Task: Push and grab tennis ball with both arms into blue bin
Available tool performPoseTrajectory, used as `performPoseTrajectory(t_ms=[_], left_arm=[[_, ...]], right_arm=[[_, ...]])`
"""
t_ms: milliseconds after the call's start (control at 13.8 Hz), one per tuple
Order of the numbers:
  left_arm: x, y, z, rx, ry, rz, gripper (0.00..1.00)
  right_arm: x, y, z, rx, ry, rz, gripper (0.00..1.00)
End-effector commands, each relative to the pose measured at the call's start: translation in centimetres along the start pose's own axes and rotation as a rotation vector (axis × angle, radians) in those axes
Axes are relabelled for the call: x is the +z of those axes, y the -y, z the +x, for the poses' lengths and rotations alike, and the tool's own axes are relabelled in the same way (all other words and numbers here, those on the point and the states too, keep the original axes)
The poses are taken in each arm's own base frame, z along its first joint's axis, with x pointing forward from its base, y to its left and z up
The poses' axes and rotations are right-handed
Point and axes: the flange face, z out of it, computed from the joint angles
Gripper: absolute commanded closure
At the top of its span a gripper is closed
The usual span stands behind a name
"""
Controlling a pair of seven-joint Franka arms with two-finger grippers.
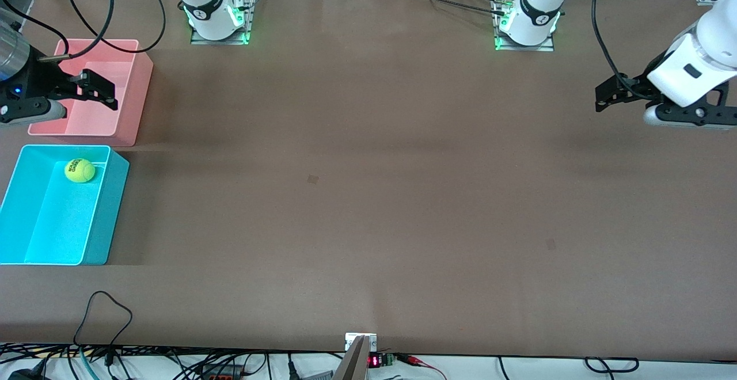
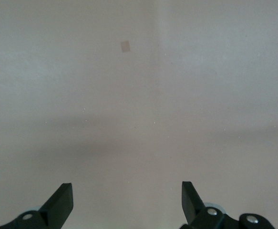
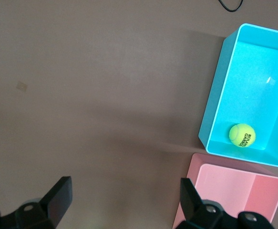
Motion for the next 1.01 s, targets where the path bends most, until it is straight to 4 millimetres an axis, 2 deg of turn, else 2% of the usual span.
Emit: performPoseTrajectory(t_ms=[0,217,362,941], left_arm=[[-1.23,0.46,0.22,0.000,-0.053,0.003,0.00],[-1.68,1.21,0.41,-0.010,-0.075,0.001,0.00],[-1.80,0.27,0.31,0.004,-0.074,0.002,0.00],[-1.77,0.35,0.28,0.003,-0.071,0.002,0.00]], right_arm=[[-0.62,0.00,0.80,0.047,-0.007,-0.009,0.00],[-0.56,0.13,0.89,0.093,-0.009,-0.004,0.00],[-0.43,0.06,0.89,0.107,-0.008,-0.002,0.00],[-0.28,-0.02,0.86,0.110,-0.005,-0.002,0.00]])
